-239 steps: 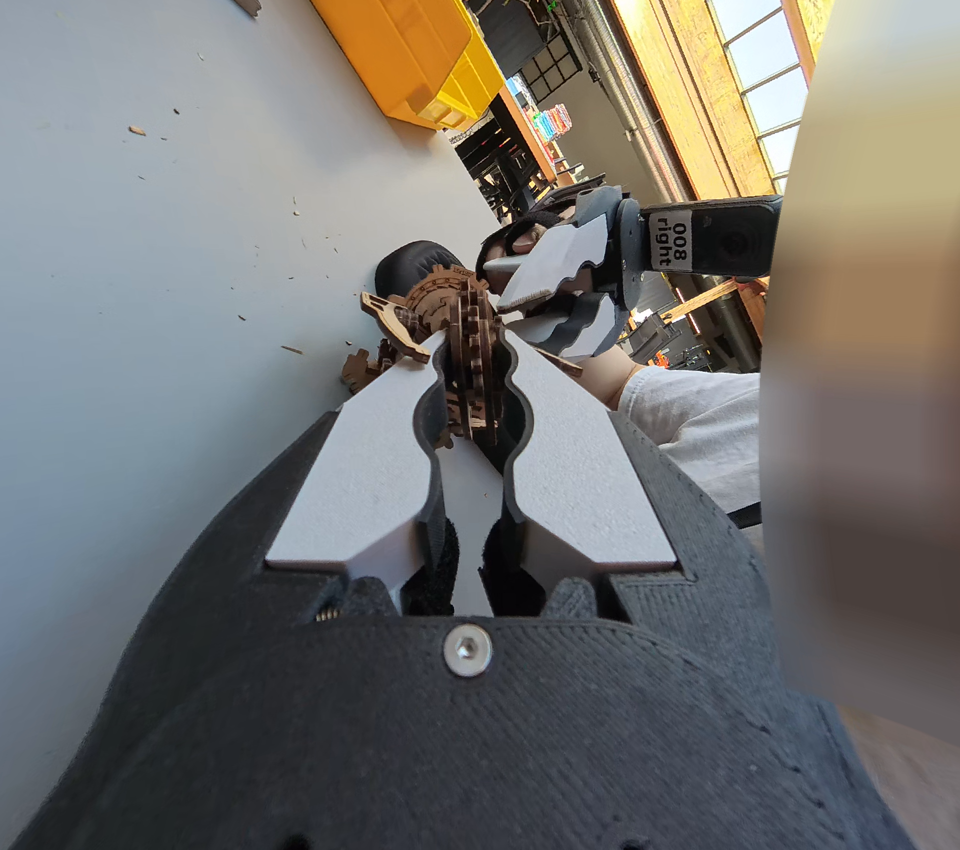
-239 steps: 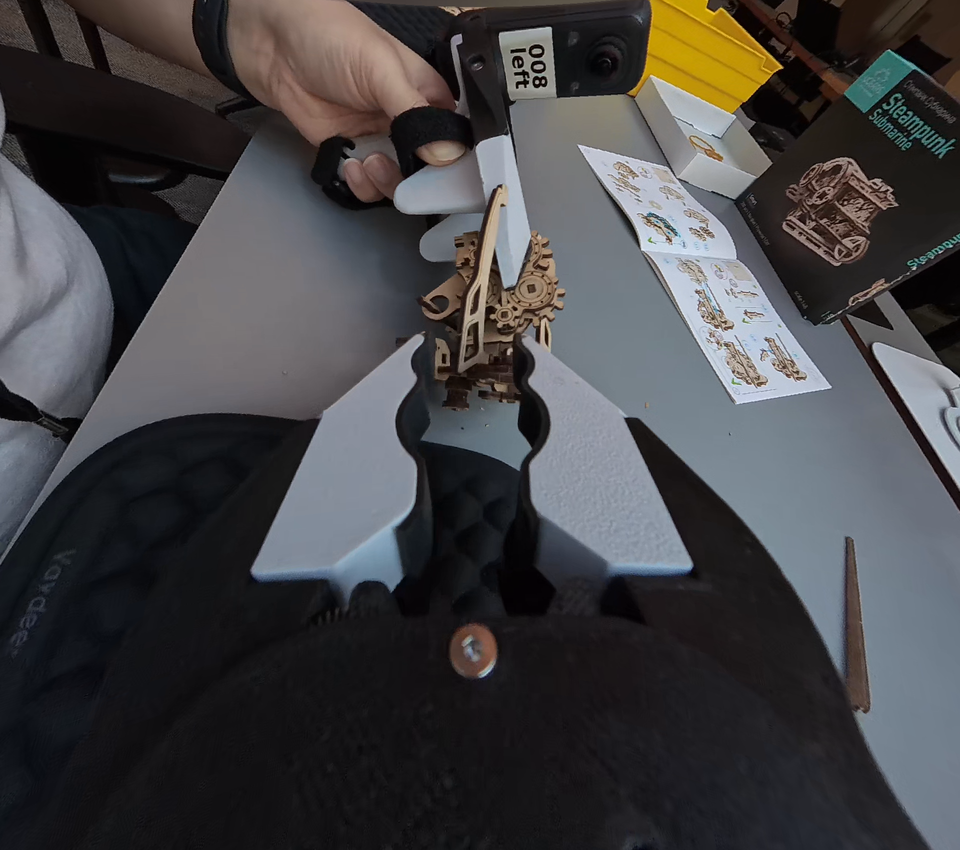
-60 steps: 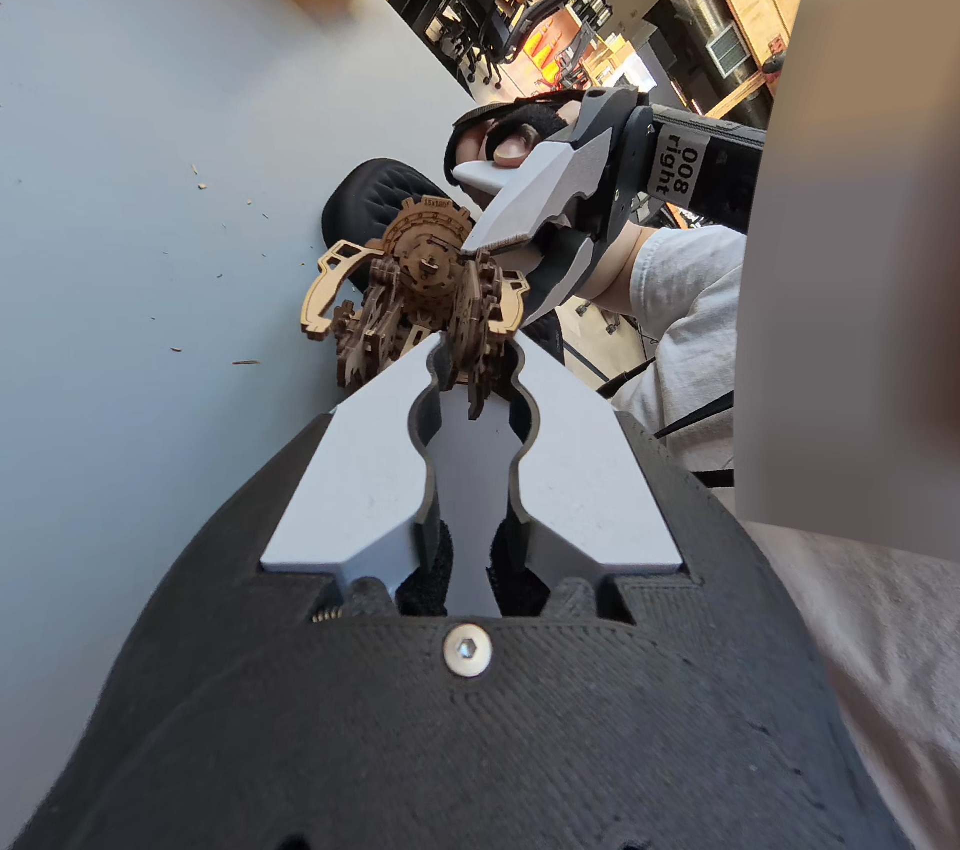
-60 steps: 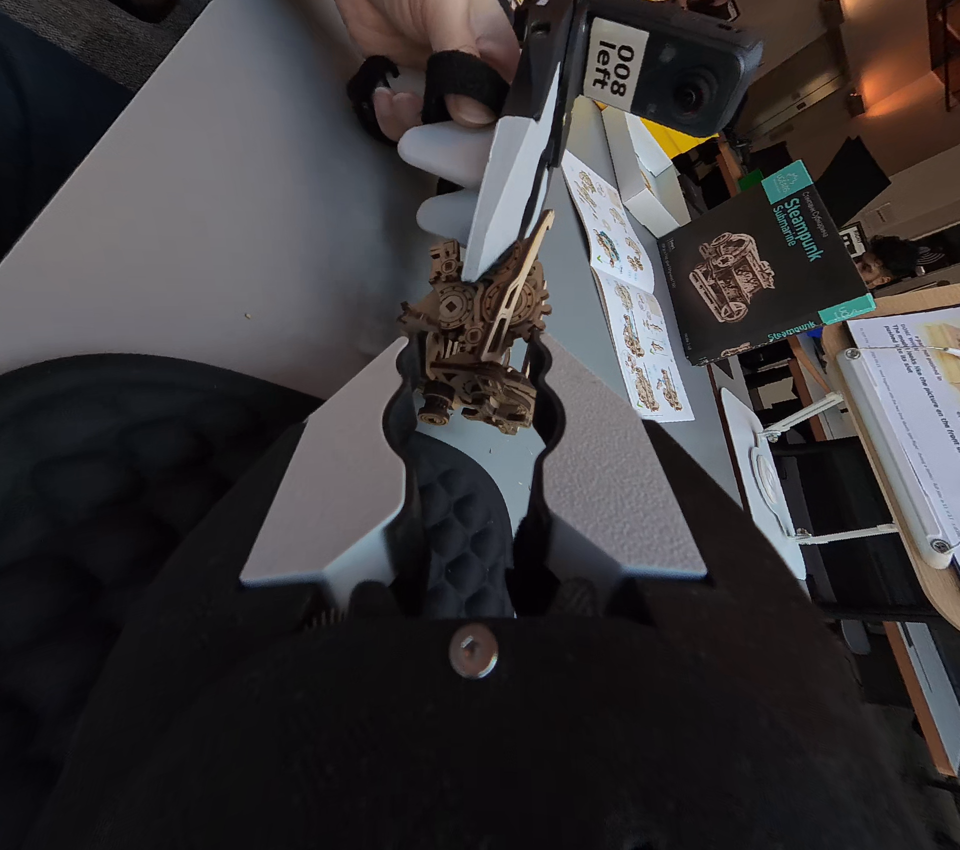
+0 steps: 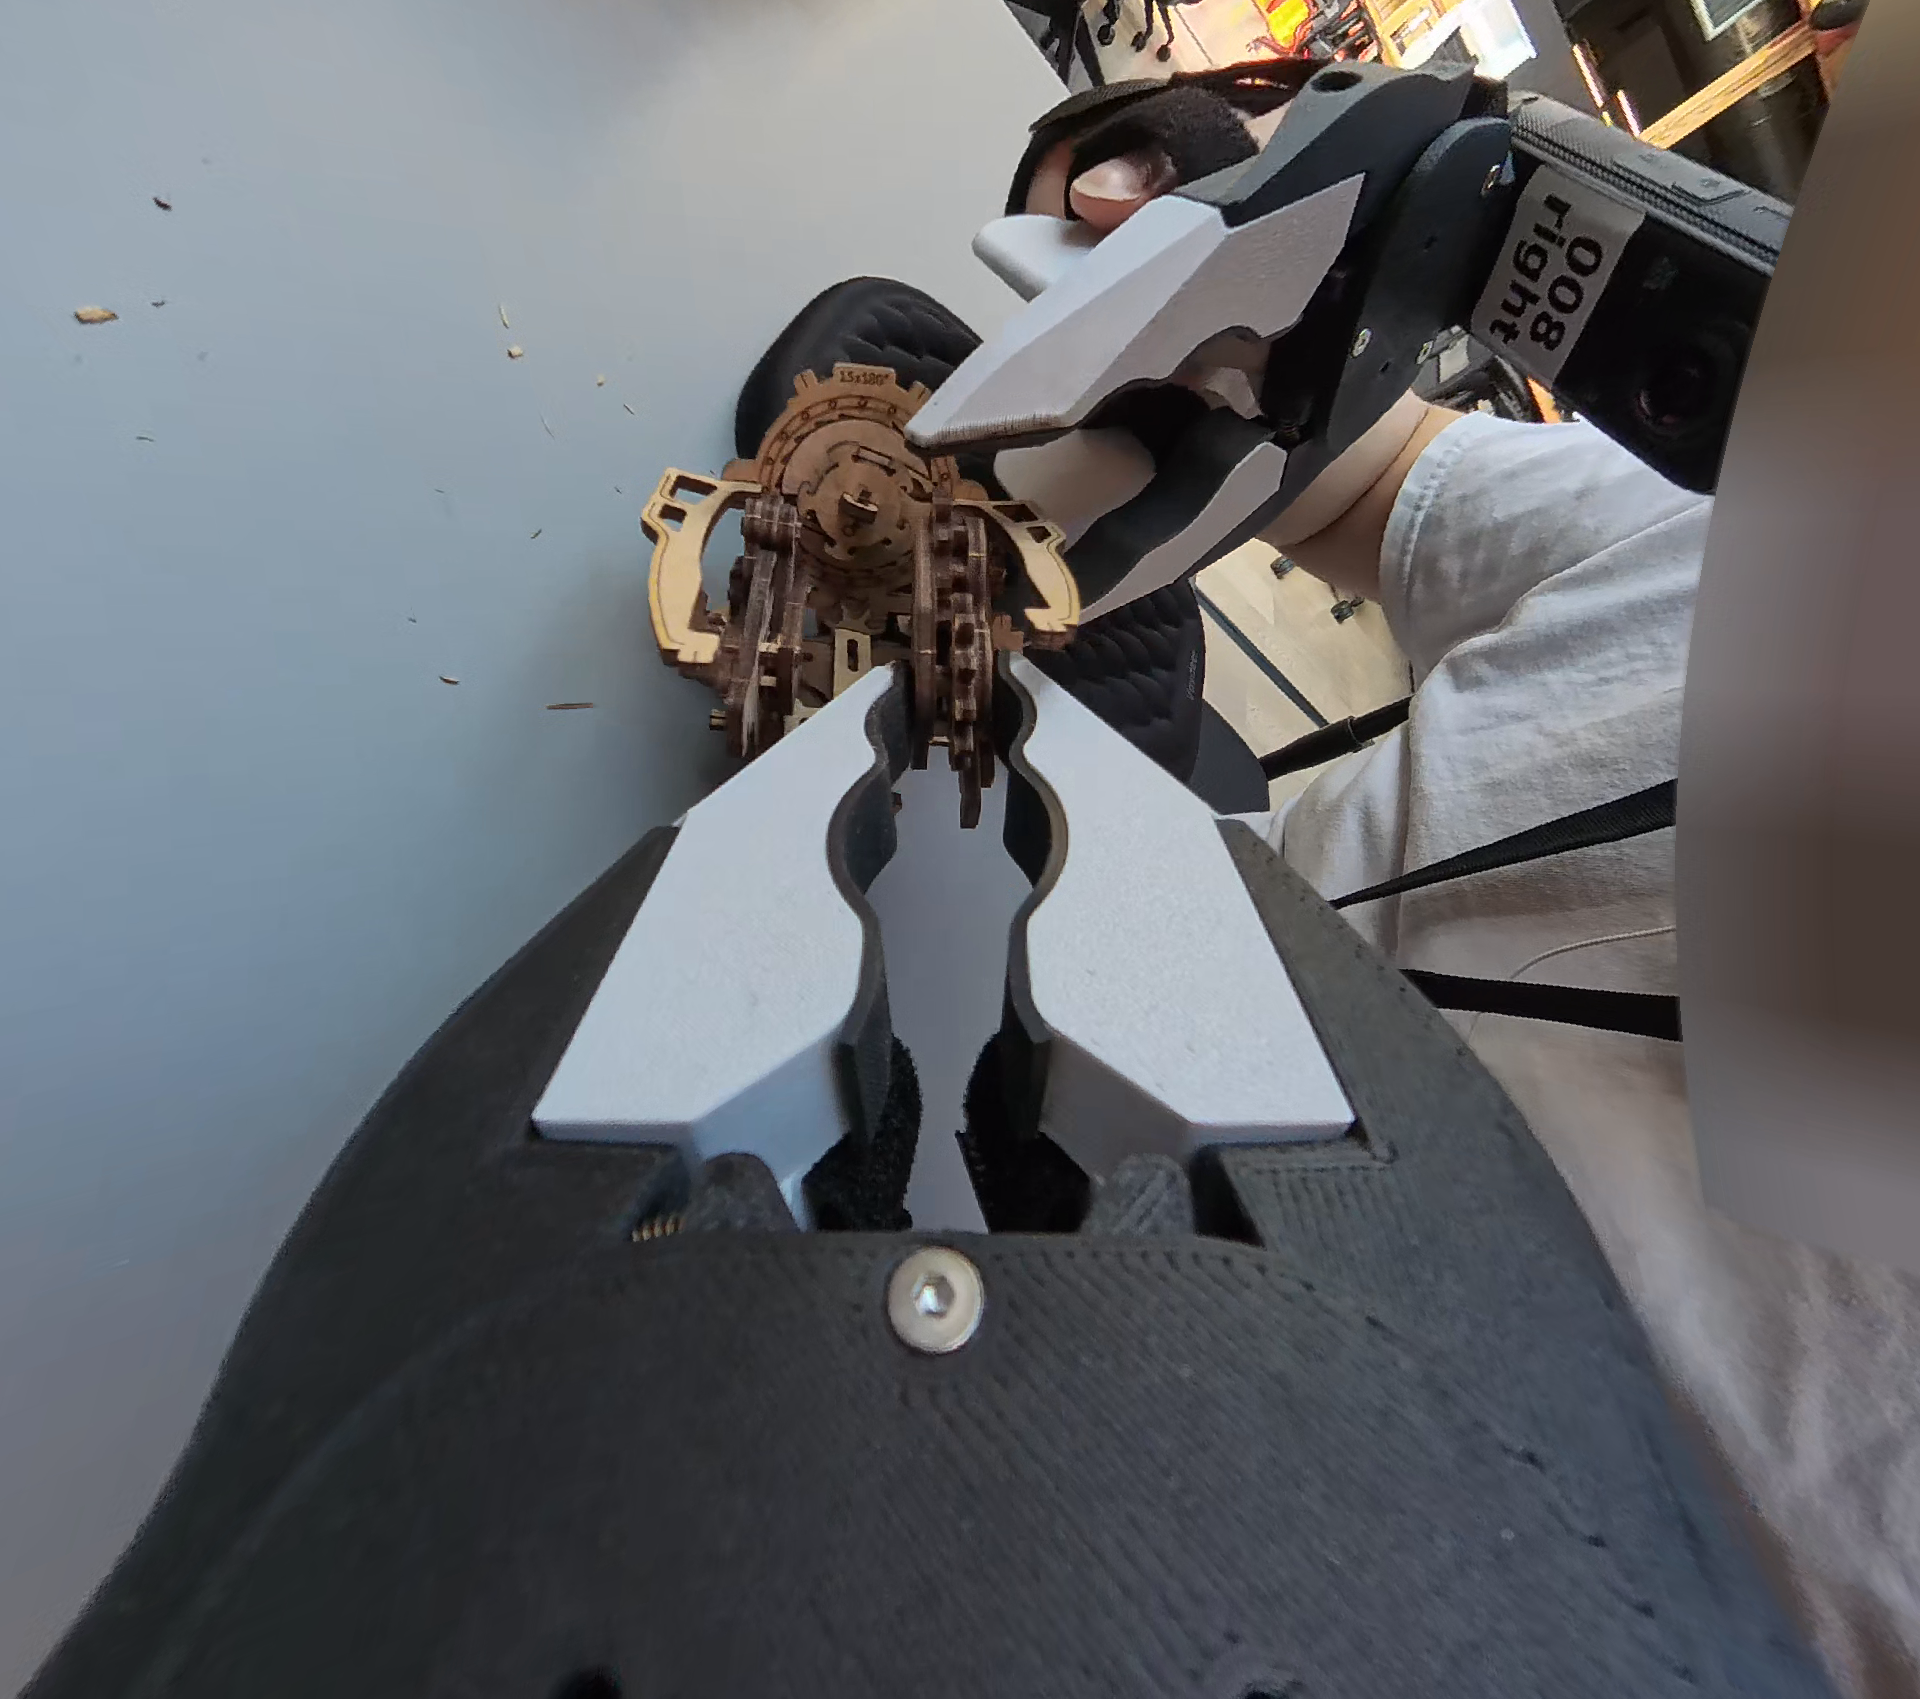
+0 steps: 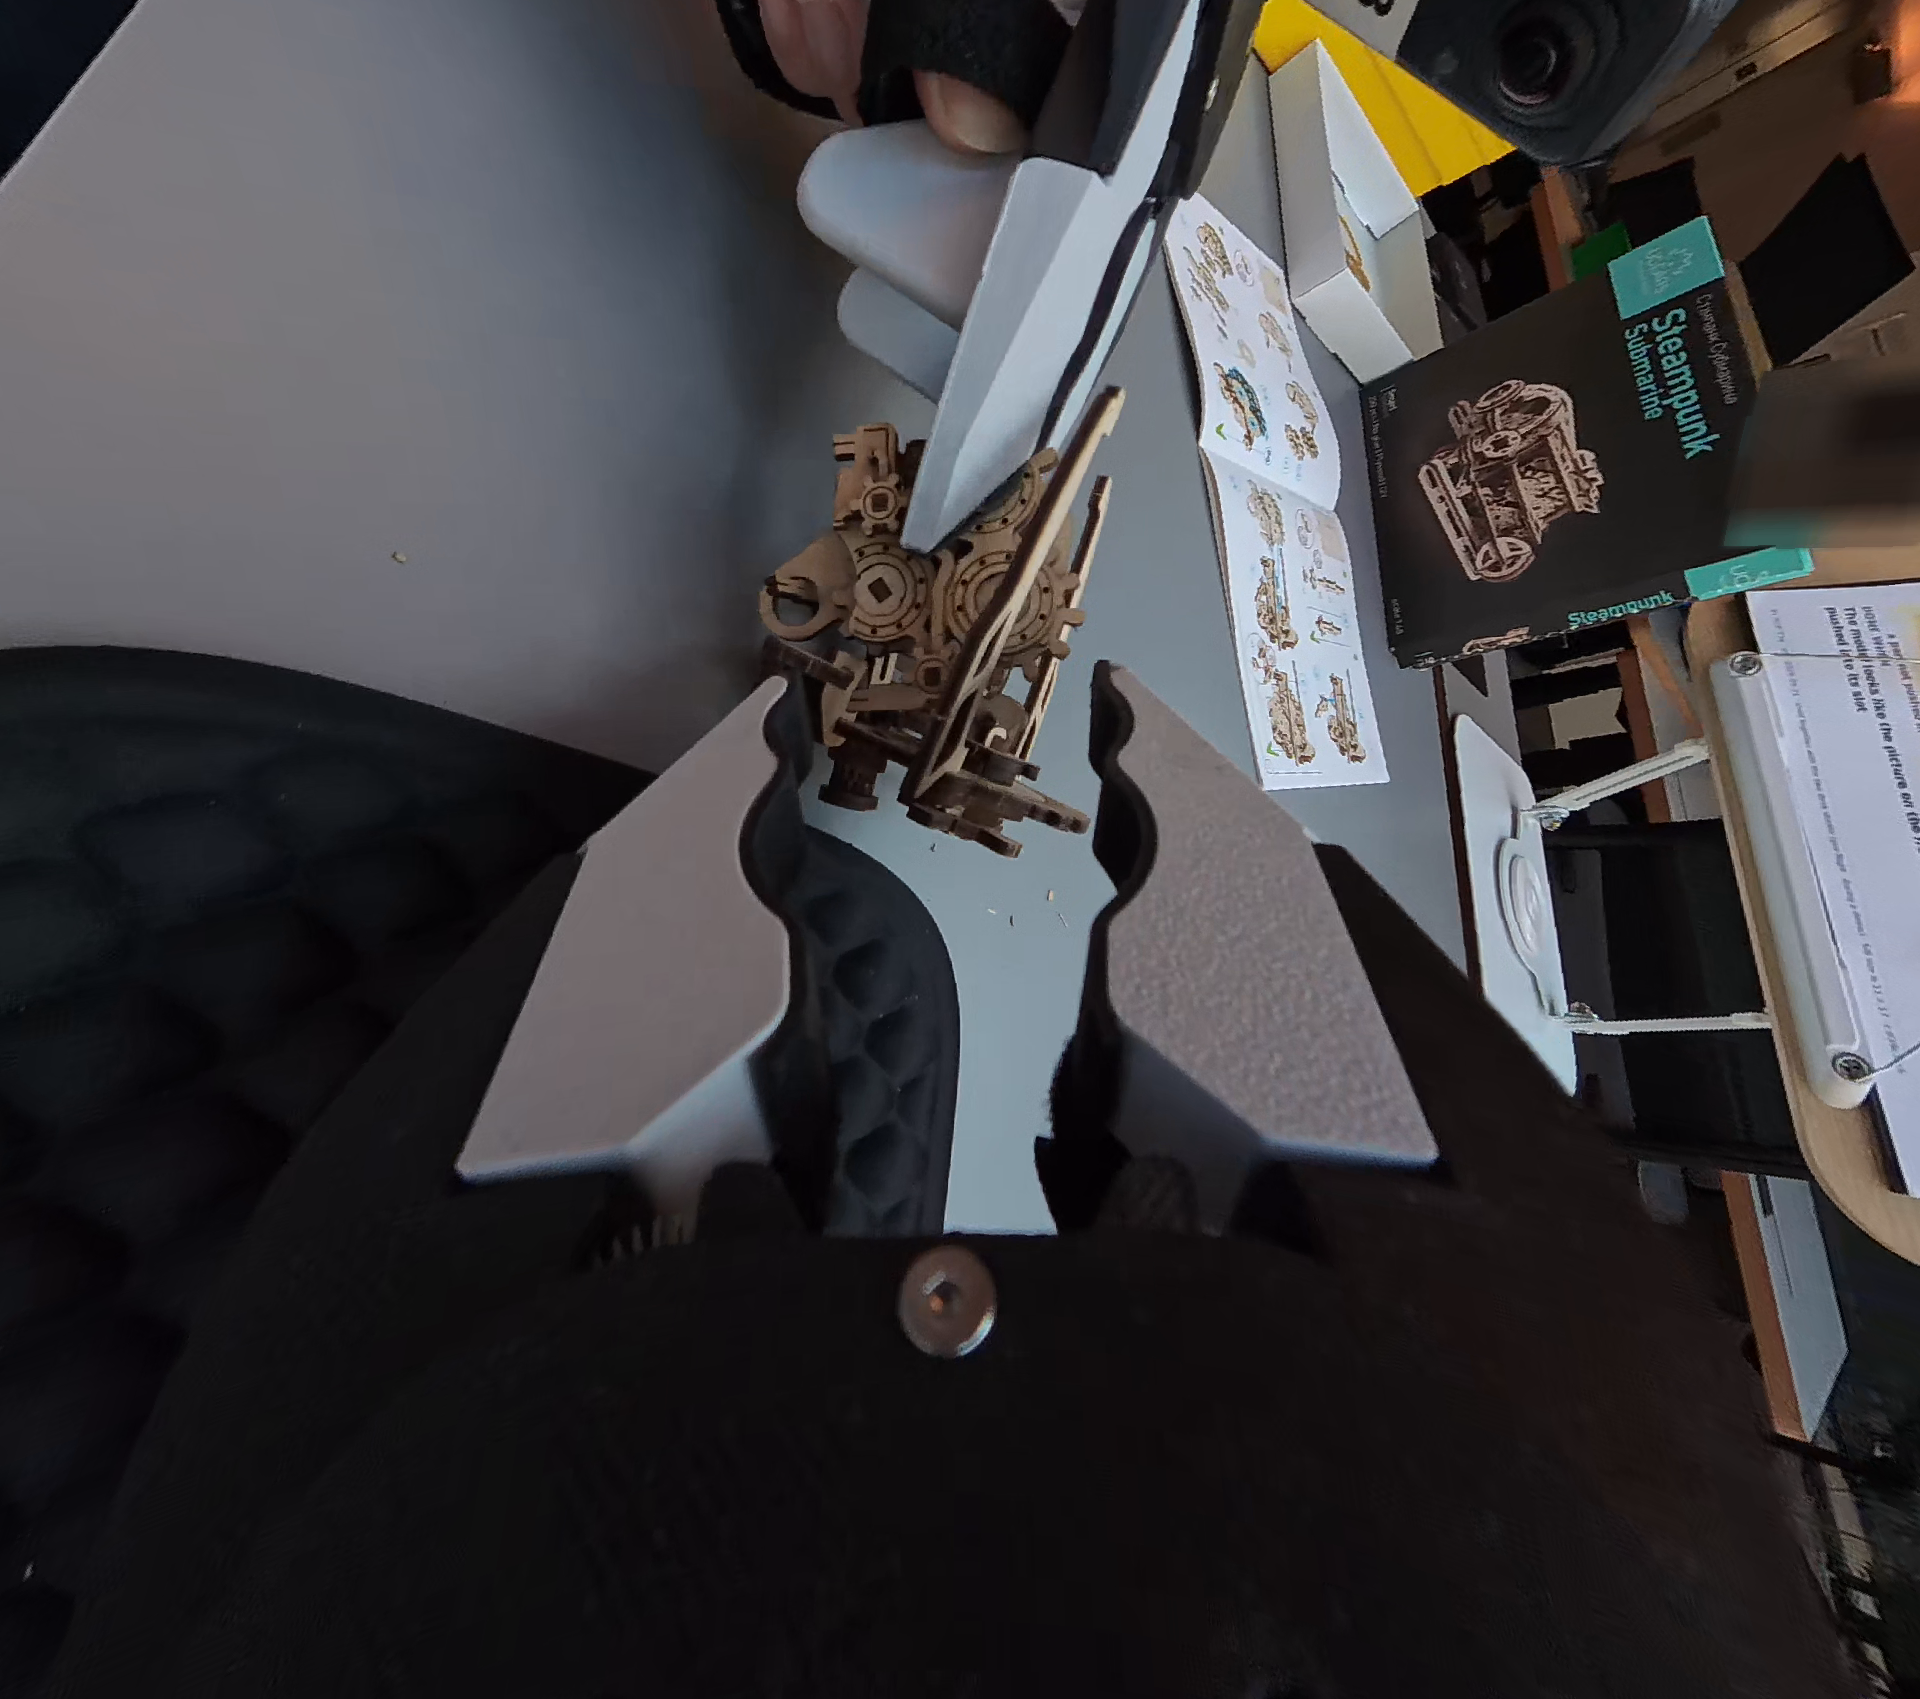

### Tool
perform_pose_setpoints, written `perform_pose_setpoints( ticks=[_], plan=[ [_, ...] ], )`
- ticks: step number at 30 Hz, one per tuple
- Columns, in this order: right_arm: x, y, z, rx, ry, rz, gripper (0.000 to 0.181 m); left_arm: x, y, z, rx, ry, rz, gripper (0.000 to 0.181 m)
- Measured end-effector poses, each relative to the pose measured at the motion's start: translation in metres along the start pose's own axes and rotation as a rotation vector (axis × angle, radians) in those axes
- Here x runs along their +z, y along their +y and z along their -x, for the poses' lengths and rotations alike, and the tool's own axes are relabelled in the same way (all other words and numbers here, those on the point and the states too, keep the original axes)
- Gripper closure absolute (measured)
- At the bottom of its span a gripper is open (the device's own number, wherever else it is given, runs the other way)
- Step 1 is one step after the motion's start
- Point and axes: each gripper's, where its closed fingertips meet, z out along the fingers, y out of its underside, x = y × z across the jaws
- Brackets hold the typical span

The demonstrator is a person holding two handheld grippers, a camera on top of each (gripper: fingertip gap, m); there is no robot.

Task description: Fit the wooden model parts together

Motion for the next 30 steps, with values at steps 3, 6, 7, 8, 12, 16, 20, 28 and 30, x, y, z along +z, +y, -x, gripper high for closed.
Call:
perform_pose_setpoints(
  ticks=[3,6,7,8,12,16,20,28,30],
  plan=[
    [0.0004,-0.0008,0.0011,-0.002,-0.013,-0.013,0.131,0.0003,-0.0007,-0.0002,0.023,-0.019,0.017,0.168],
    [0.0018,-0.0012,0.0033,-0.023,-0.019,-0.005,0.132,0.0009,-0.0001,-0.0001,0.031,-0.028,0.036,0.168],
    [0.0020,-0.0016,0.0034,-0.024,-0.022,-0.005,0.132,0.0009,0.0000,-0.0003,0.031,-0.029,0.042,0.168],
    [0.0022,-0.0019,0.0036,-0.023,-0.025,-0.006,0.132,0.0009,0.0000,-0.0004,0.033,-0.033,0.047,0.168],
    [0.0037,-0.0036,0.0041,-0.021,-0.029,-0.006,0.131,0.0011,0.0011,-0.0015,0.076,-0.063,0.080,0.168],
    [0.0046,-0.0046,0.0044,-0.013,-0.035,-0.009,0.130,0.0011,0.0027,-0.0027,0.124,-0.084,0.110,0.168],
    [0.0051,-0.0055,0.0049,-0.027,-0.034,-0.007,0.130,0.0008,0.0038,-0.0030,0.132,-0.075,0.127,0.168],
    [0.0056,-0.0052,0.0082,-0.021,-0.058,-0.028,0.128,0.0023,0.0061,-0.0046,0.172,-0.063,0.156,0.168],
    [0.0060,-0.0053,0.0089,-0.011,-0.064,-0.037,0.128,0.0022,0.0064,-0.0046,0.167,-0.050,0.161,0.168]
  ],
)
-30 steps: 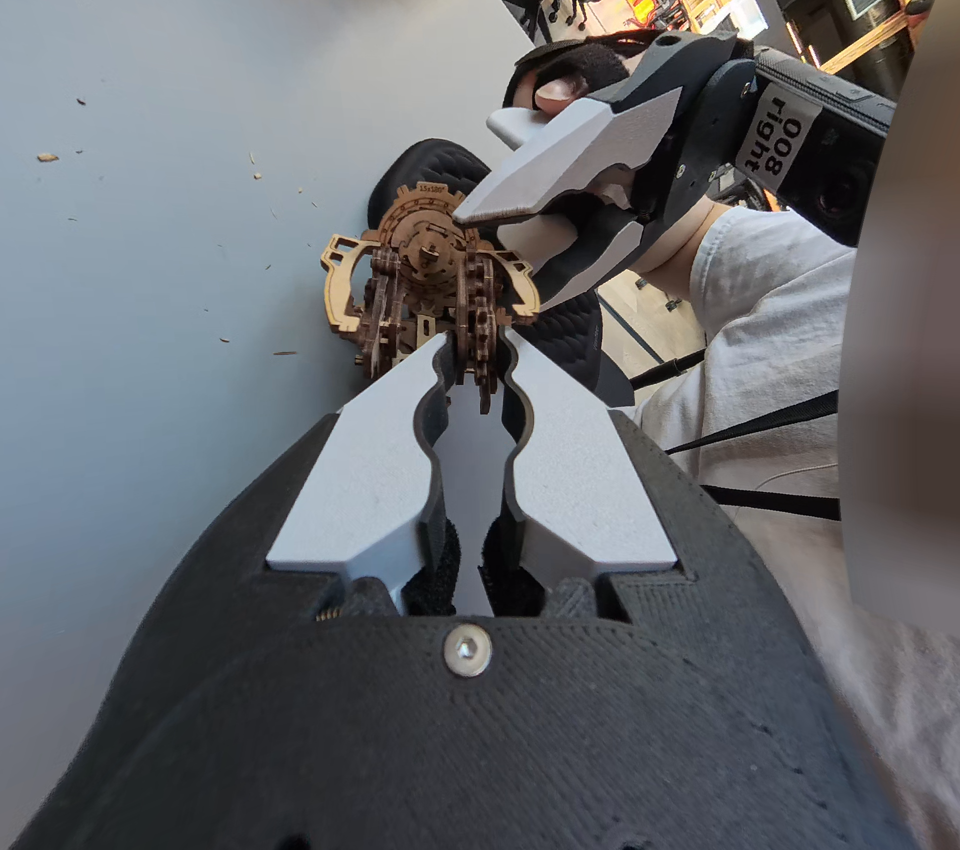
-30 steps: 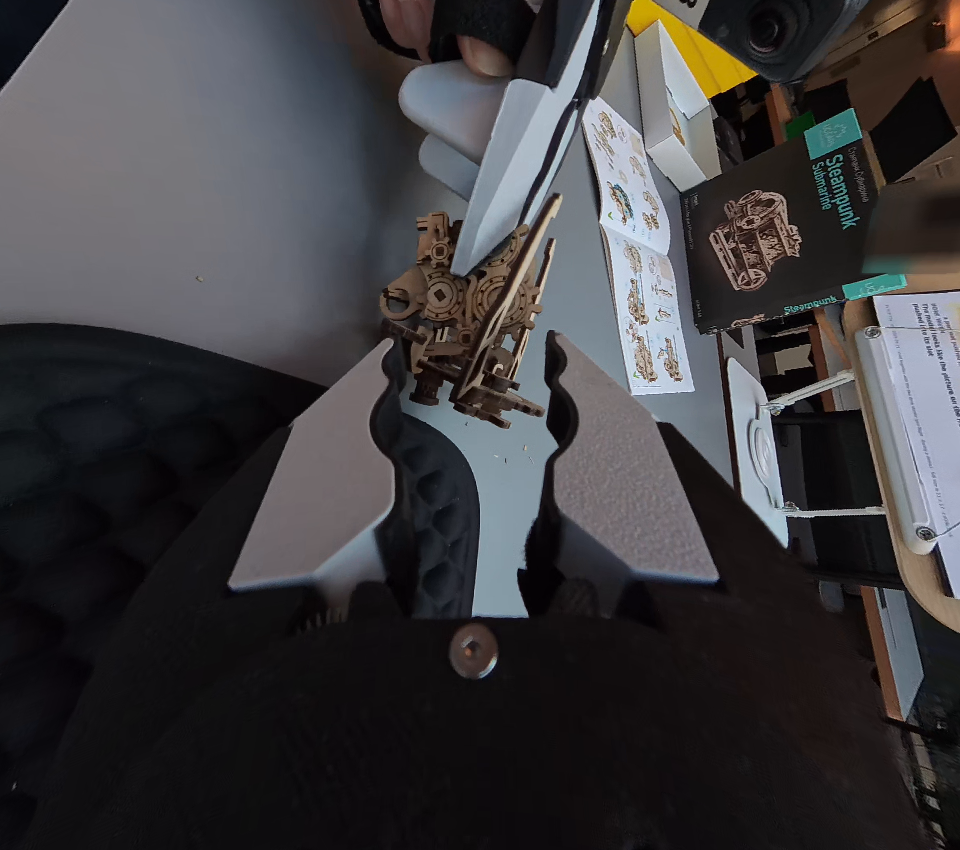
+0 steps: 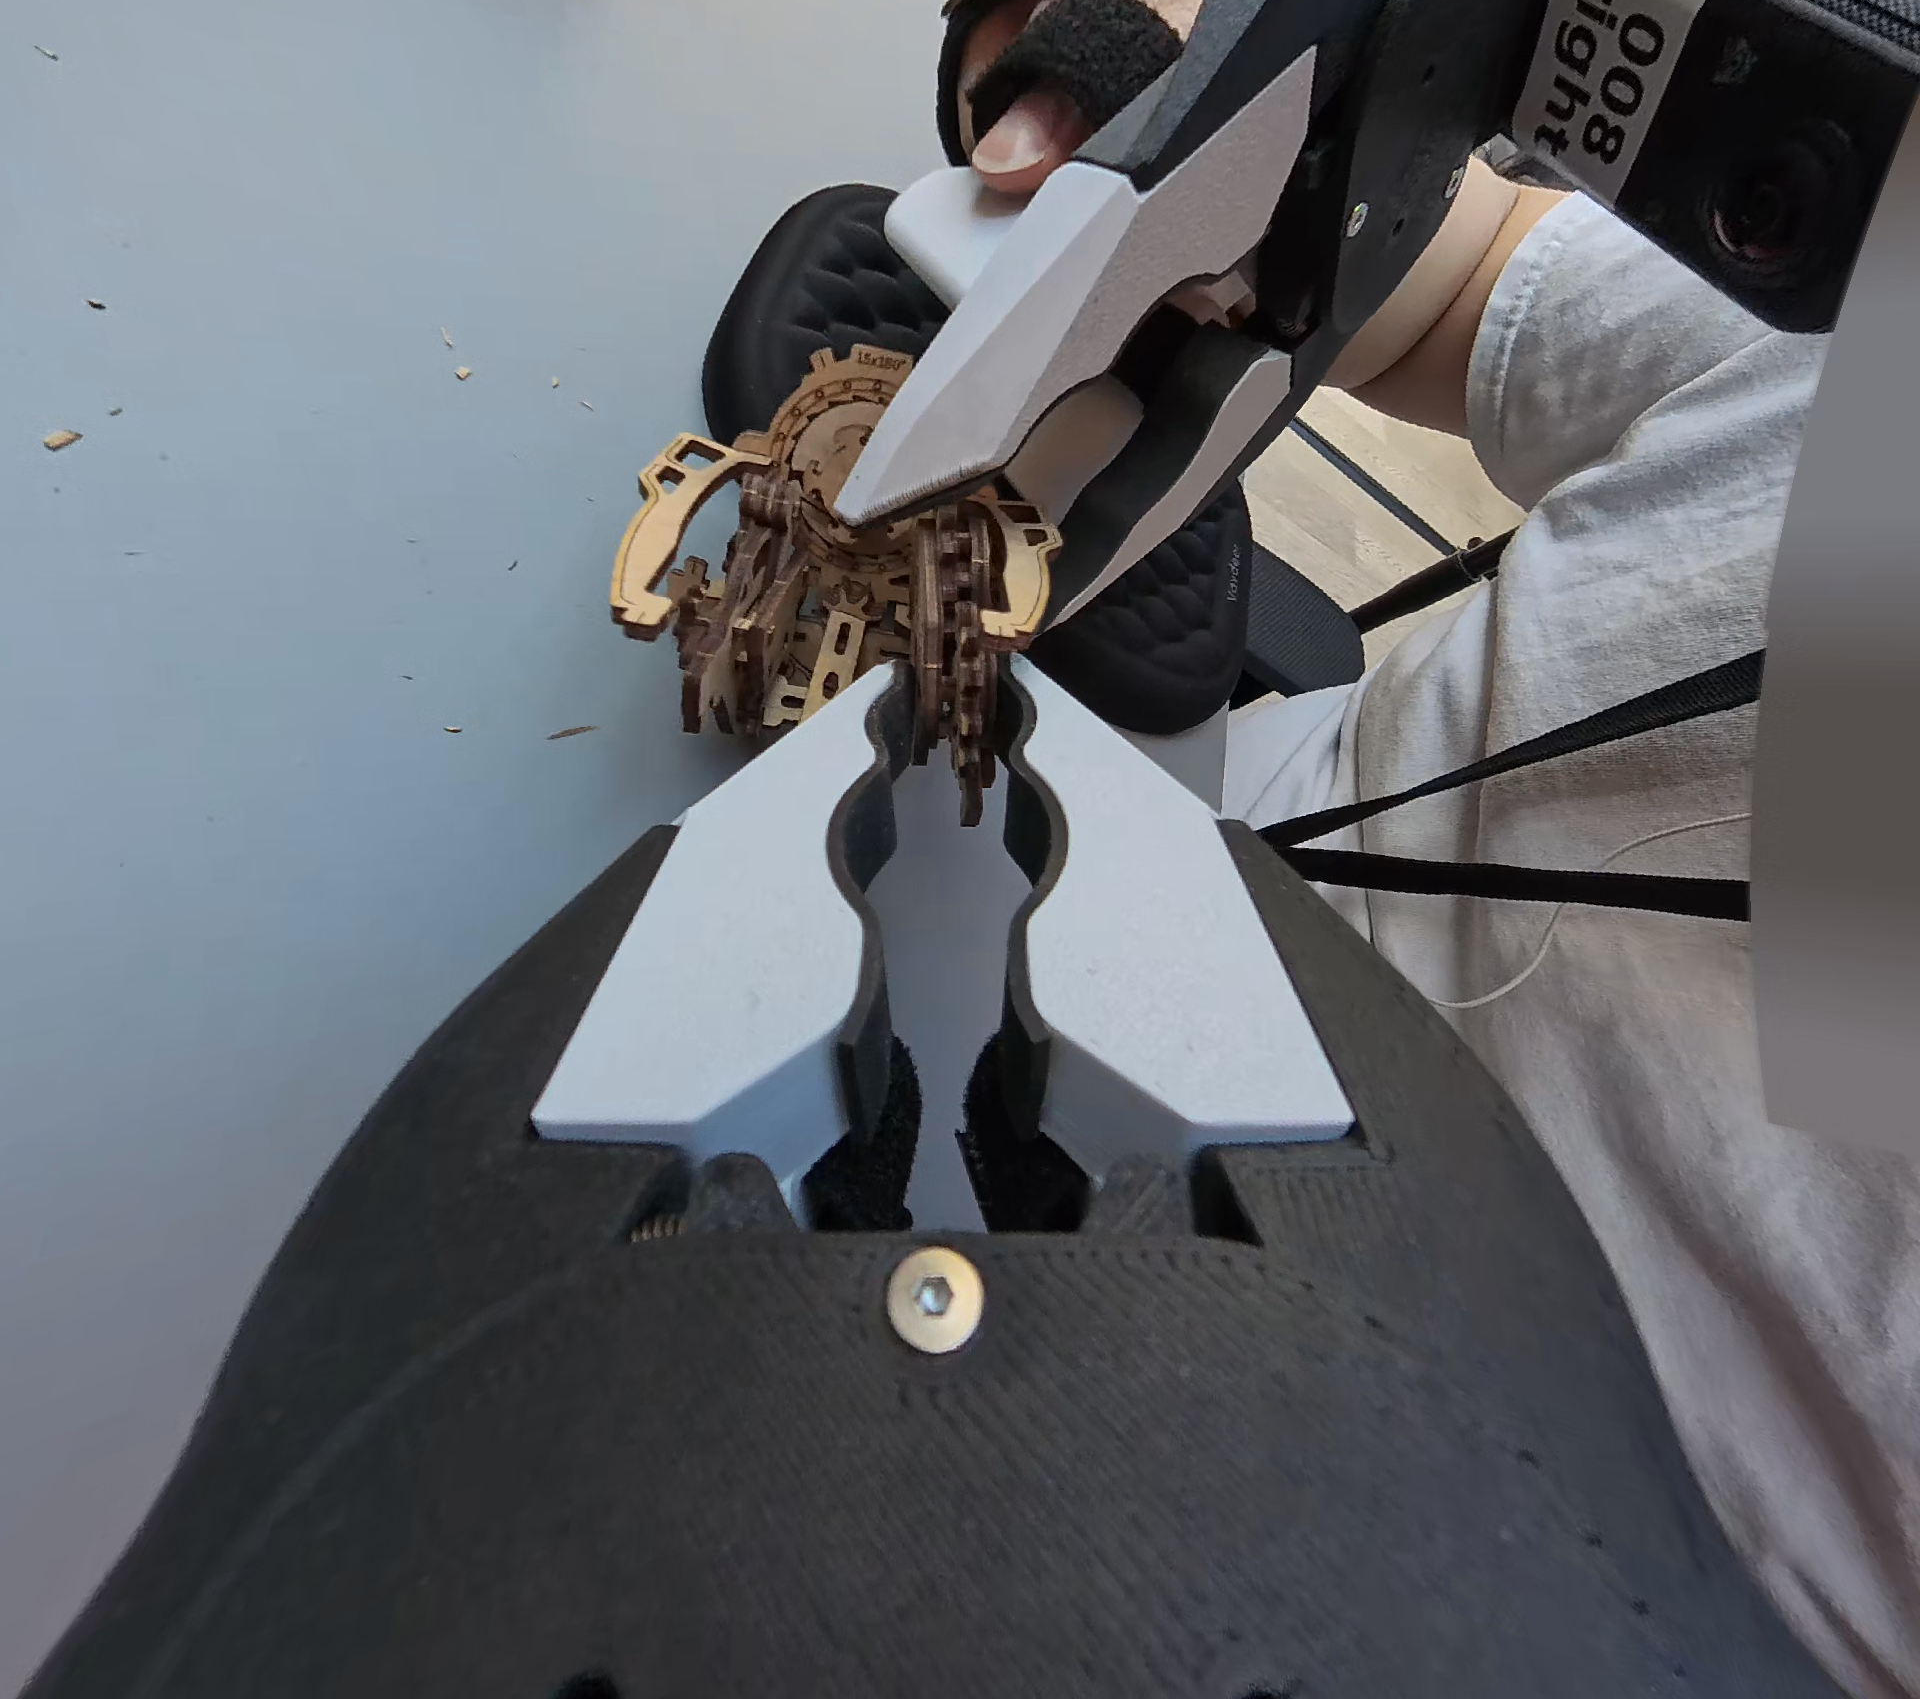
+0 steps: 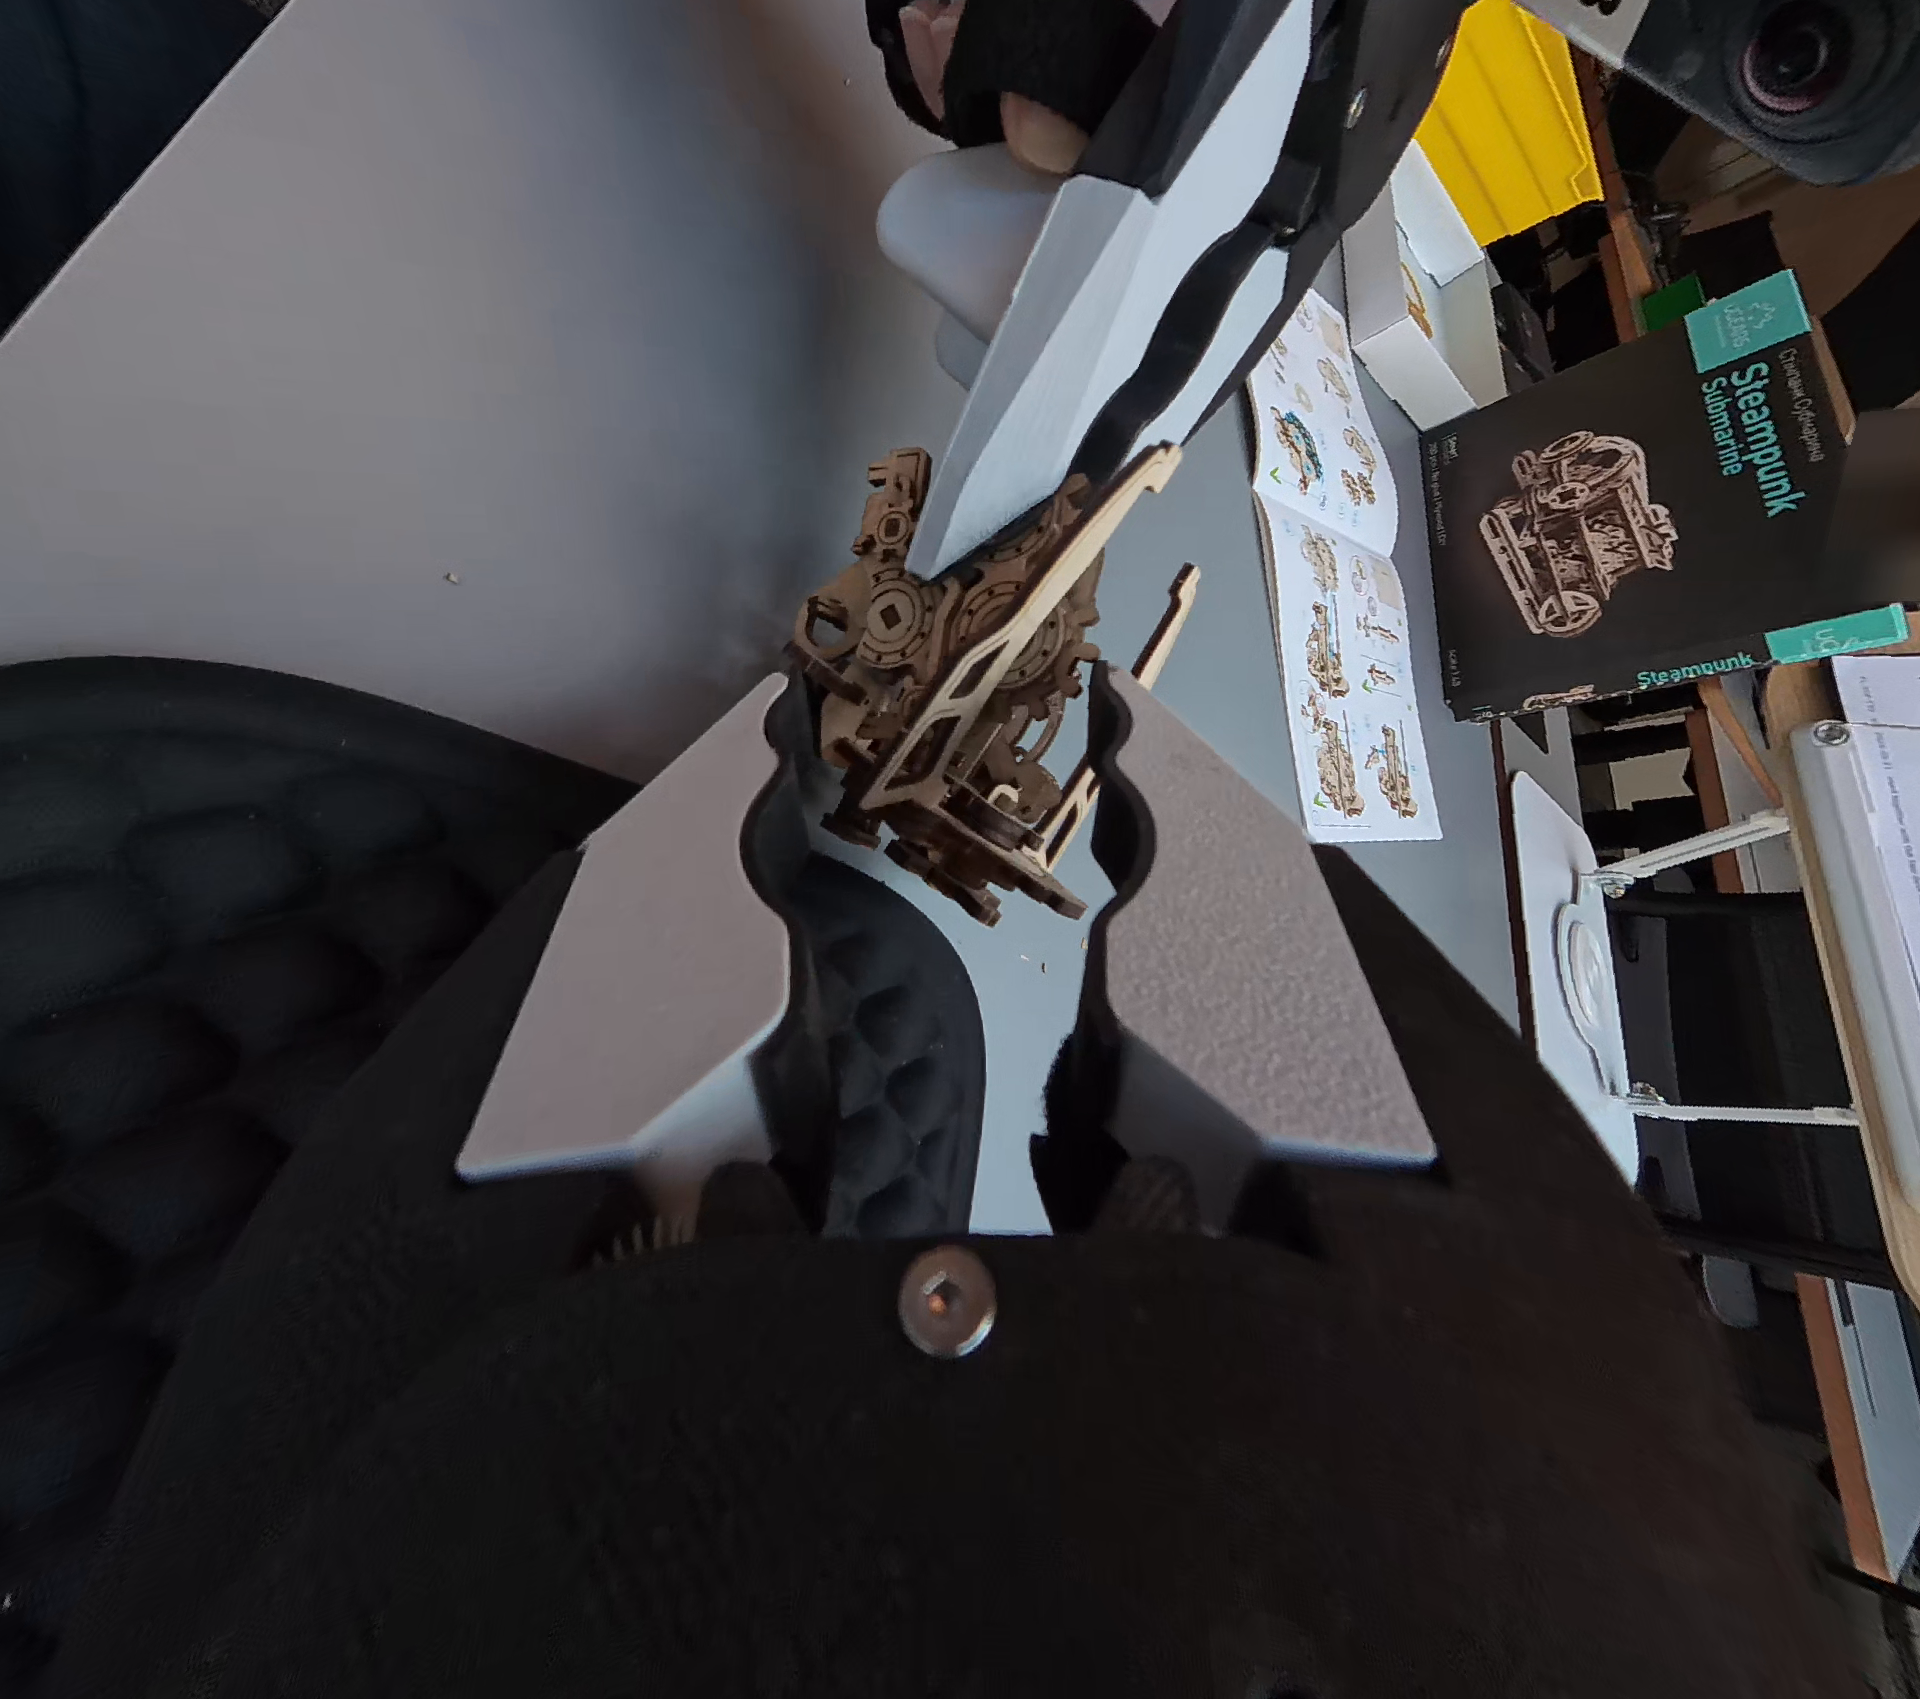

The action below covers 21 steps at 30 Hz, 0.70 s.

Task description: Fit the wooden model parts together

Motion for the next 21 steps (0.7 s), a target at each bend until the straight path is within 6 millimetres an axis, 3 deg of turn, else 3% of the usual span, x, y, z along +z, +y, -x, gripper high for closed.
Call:
perform_pose_setpoints(
  ticks=[11,21],
  plan=[
    [-0.0008,-0.0003,-0.0008,-0.045,-0.010,-0.006,0.132,0.0001,0.0000,0.0012,0.031,0.021,0.077,0.168],
    [-0.0014,0.0027,-0.0043,-0.005,0.013,-0.005,0.133,-0.0004,-0.0049,0.0044,0.004,0.055,0.040,0.168]
  ],
)
